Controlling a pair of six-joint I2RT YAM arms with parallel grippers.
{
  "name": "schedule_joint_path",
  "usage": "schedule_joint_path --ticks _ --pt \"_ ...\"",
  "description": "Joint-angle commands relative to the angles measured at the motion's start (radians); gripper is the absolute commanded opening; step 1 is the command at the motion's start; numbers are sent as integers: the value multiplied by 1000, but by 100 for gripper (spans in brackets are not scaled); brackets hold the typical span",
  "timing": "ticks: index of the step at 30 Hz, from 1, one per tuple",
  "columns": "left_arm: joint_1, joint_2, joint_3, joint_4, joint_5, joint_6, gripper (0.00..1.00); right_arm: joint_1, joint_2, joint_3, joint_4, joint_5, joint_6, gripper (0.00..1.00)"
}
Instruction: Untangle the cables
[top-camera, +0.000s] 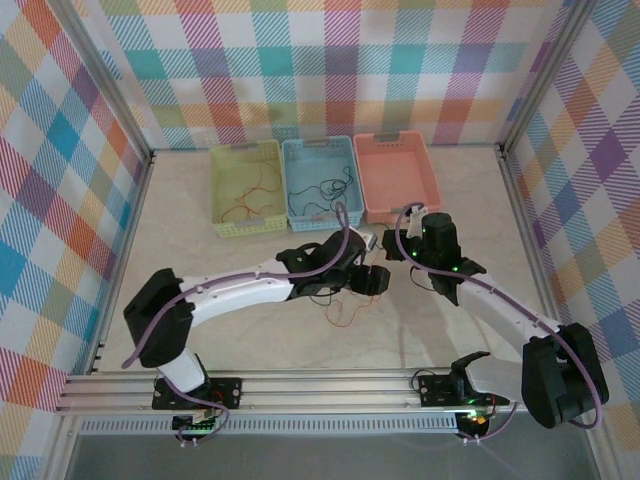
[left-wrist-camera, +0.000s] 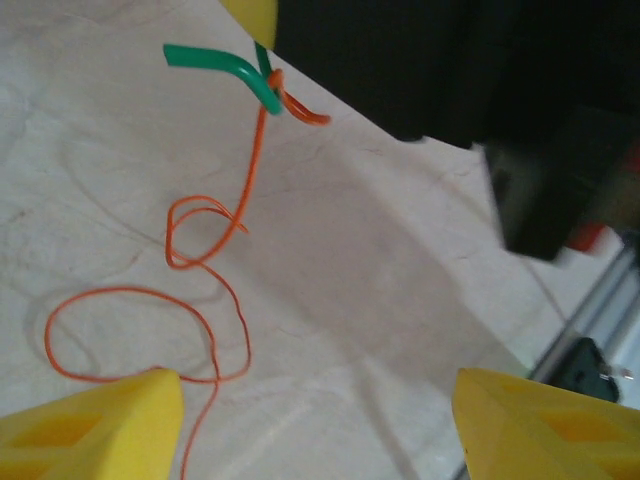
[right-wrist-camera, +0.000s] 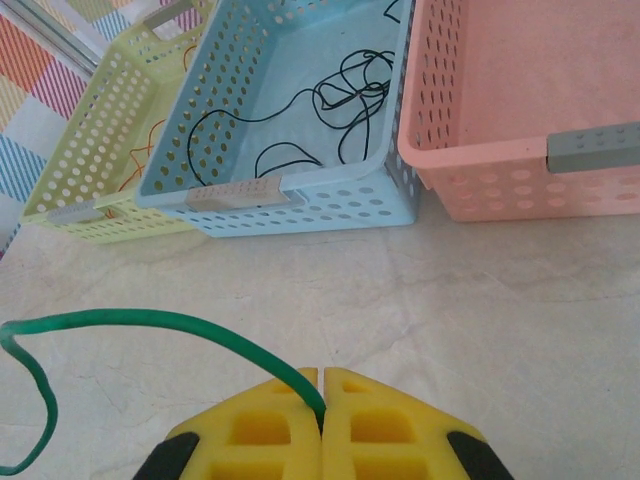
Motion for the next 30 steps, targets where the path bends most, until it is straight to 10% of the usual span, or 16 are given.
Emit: schedule_joint_path --ticks 1,15,25,30 --pt "-4 36 14 20 -92 58 72 1 -20 18 -7 -19 14 0" --pt "26 159 109 93 -193 82 67 1 -90 17 -21 -85 64 0" --pt "28 108 57 74 -181 74 1 0 -134 23 -54 -31 49 0" --pt "25 -25 -101 90 -148 55 0 -4 -136 71 -99 75 33 0"
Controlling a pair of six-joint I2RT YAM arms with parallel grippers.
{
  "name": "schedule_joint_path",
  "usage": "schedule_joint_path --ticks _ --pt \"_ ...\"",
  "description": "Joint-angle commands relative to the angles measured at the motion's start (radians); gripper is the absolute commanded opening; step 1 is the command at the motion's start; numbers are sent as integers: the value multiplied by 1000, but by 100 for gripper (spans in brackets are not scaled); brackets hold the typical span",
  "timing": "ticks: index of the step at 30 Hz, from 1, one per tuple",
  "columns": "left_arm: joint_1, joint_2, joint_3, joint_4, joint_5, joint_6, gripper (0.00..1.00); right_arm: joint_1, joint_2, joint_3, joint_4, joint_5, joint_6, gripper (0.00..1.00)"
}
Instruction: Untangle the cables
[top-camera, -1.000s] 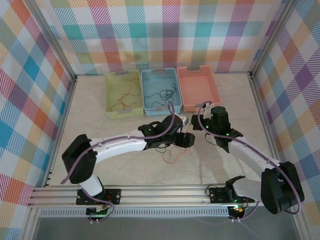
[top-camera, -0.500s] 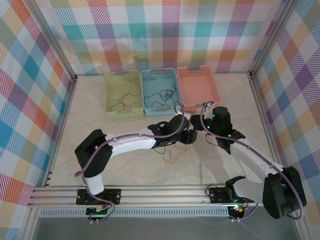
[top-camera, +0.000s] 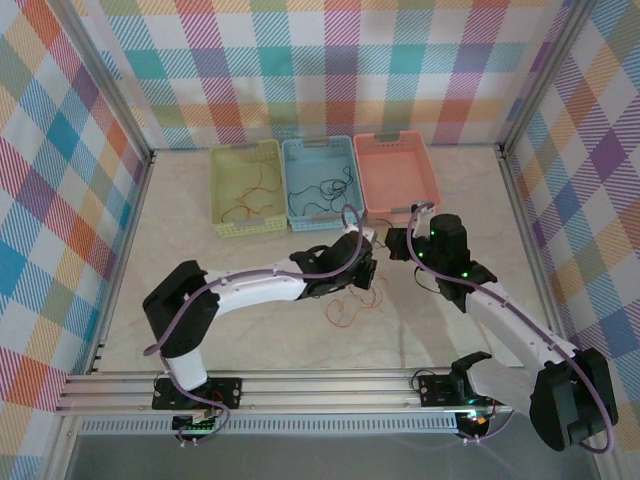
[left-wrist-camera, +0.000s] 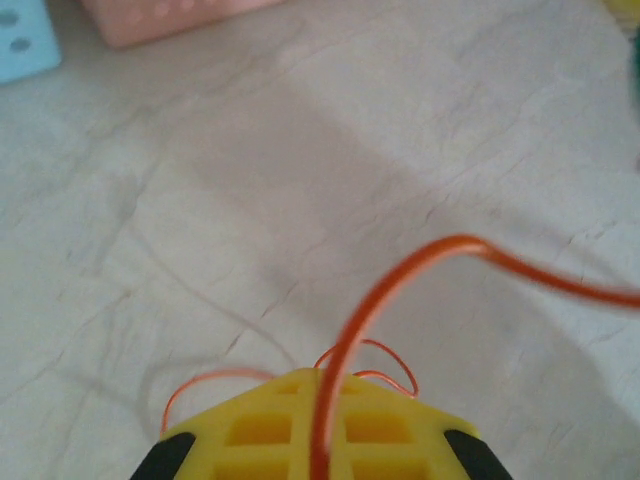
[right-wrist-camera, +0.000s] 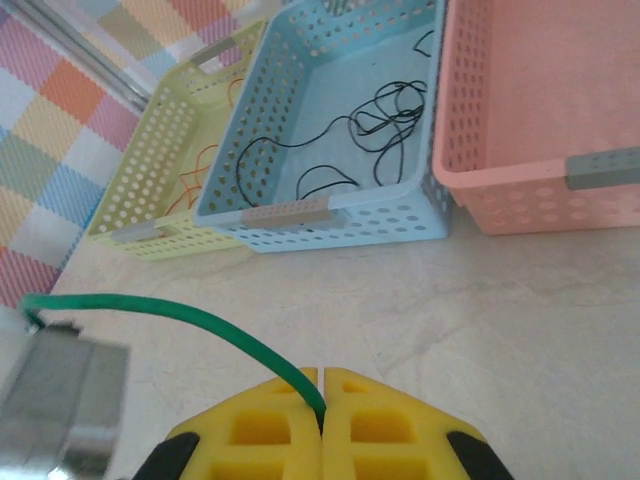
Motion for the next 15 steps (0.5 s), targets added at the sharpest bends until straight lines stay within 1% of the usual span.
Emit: schedule_joint_path --ticks 1,5,9,11,15 --pt "8 -137 -99 -17 26 -20 0 -5 -12 65 -31 104 -27 0" --pt "6 -274 -211 -64 43 -30 0 -31 26 112 -50 165 -44 0" --pt "6 -441 -272 -164 4 -44 0 -62 58 150 -47 213 -53 0" --pt "7 -515 -279 -222 -27 -47 0 -75 86 182 -43 238 -59 0" --pt "9 -608 -240 -365 -93 -41 0 -124 157 326 -96 295 -34 0"
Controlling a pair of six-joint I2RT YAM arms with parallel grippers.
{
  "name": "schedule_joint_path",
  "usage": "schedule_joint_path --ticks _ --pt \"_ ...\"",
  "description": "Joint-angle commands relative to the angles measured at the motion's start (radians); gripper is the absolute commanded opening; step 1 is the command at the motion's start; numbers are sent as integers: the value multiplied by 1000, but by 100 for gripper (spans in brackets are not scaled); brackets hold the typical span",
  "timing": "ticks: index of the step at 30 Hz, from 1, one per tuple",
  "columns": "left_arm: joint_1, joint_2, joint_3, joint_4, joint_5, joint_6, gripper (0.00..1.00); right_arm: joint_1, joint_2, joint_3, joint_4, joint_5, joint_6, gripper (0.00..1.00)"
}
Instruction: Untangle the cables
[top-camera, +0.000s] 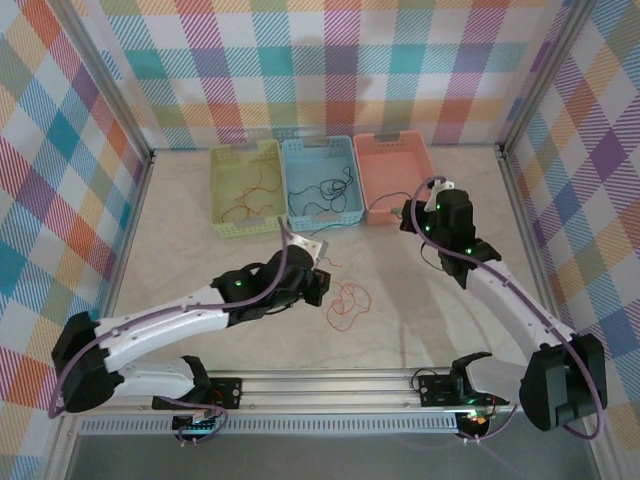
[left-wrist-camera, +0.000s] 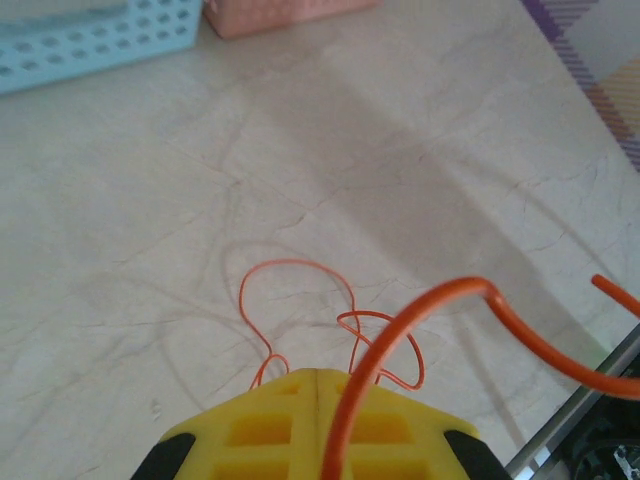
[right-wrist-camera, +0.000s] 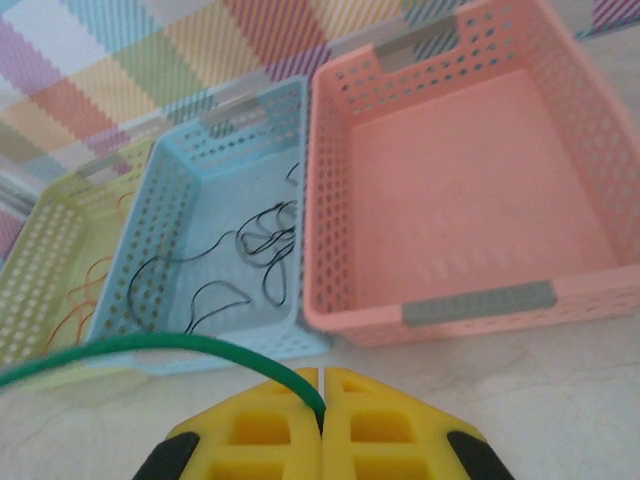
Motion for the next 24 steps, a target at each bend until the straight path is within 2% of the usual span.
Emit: schedule_joint_path --ticks 1,7,13,19,24 --pt "11 -70 25 -164 -82 -11 0 -49 44 143 -26 102 18 0" --pt "29 -158 -12 -211 -87 -28 0 -117 187 363 -87 178 92 0" --pt "43 -200 -23 -231 -95 -24 0 -120 388 537 -132 272 114 0" --pt "57 -232 -18 -268 -108 -6 0 -128 527 635 -135 386 152 2" --pt "72 -256 -41 -261 -96 -6 0 -147 610 708 -150 429 168 4"
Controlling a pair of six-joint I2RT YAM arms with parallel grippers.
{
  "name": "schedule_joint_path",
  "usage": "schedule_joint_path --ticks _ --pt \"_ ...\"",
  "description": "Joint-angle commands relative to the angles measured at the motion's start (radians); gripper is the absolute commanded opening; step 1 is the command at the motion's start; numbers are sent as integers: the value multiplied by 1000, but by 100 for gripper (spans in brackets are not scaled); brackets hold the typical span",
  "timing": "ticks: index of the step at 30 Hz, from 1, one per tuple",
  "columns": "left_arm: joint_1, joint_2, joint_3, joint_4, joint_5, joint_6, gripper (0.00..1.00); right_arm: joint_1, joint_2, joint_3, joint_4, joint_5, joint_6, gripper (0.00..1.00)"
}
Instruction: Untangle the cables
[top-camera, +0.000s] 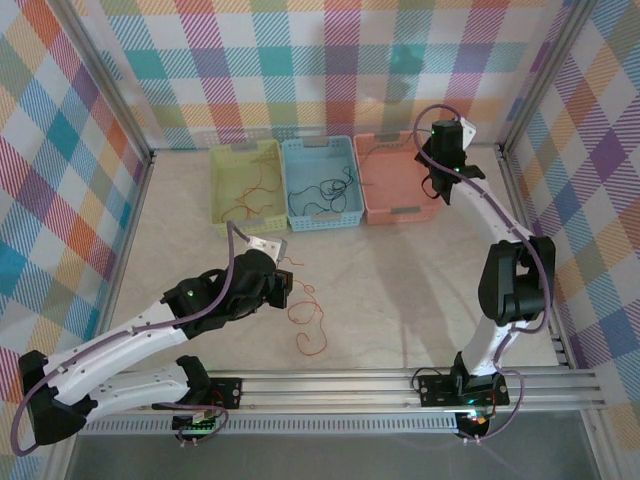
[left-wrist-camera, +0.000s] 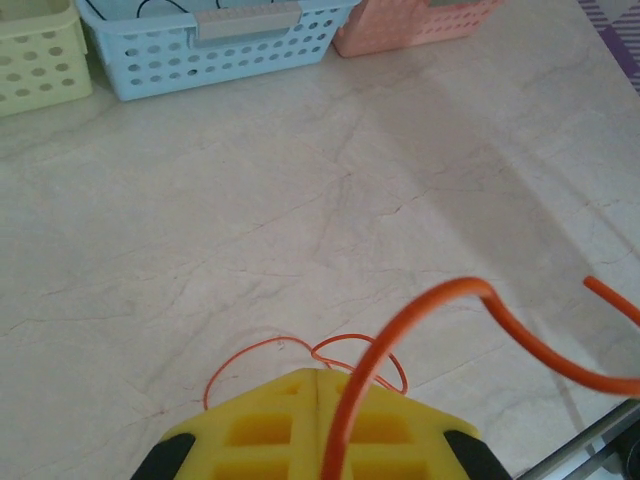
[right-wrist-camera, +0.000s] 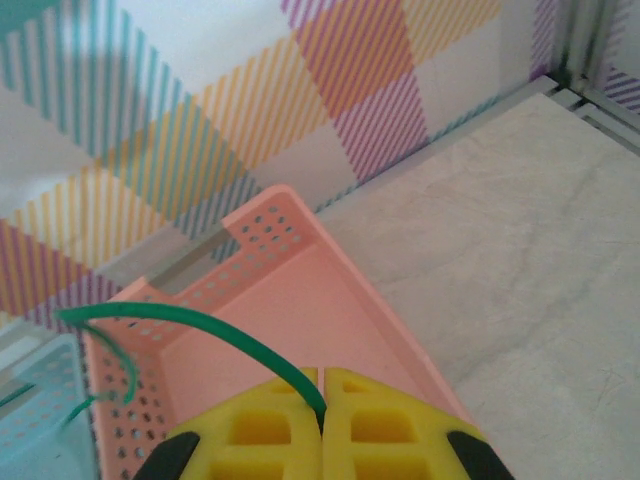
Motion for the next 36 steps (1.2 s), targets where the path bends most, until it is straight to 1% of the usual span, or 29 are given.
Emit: schedule_joint_path --ticks 1,5,7,13,19,22,28,32,35,36 --pt "15 -18 -17 -16 -9 12 0 -22 32 85 -14 82 36 5" --pt "22 -21 -29 -9 -7 12 0 -35 91 120 -31 100 48 5" --pt "26 -23 -32 0 -1 13 0 -35 115 119 -28 90 59 5" --pt "34 -13 -25 8 13 19 0 -35 185 87 -32 64 149 6" --pt "43 -7 -33 9 20 22 0 -32 215 59 -27 74 199 6" --pt "48 -6 -37 19 29 21 0 -29 232 67 -37 61 196 7" --pt "55 15 -18 18 37 26 0 -17 228 56 -24 -49 141 18" --pt "64 10 -1 14 29 36 0 -17 168 12 -22 -115 95 34" --pt "79 17 26 5 25 38 0 -17 100 -41 -22 -137 73 39" --pt "84 23 34 4 26 37 0 -17 79 -60 -20 -145 72 40"
